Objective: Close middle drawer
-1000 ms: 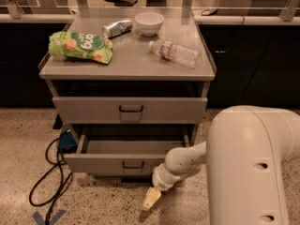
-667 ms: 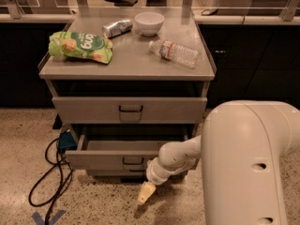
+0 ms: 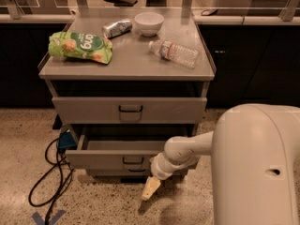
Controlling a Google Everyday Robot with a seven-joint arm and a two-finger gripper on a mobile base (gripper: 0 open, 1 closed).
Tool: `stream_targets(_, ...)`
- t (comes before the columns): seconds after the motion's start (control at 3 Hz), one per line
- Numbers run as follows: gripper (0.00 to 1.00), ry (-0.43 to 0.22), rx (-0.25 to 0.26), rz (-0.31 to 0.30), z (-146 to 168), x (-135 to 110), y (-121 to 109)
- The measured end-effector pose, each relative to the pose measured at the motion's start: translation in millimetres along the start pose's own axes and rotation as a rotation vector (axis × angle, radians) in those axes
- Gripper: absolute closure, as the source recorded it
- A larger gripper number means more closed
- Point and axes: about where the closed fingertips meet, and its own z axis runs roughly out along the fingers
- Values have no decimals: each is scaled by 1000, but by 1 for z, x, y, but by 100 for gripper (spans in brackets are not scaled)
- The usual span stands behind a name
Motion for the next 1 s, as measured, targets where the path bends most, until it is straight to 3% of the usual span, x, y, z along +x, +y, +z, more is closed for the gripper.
stream_targets(0.67, 0, 43, -3, -80, -34, -24, -61)
stream_targets(1.0, 0, 88, -30, -71, -40, -22, -101)
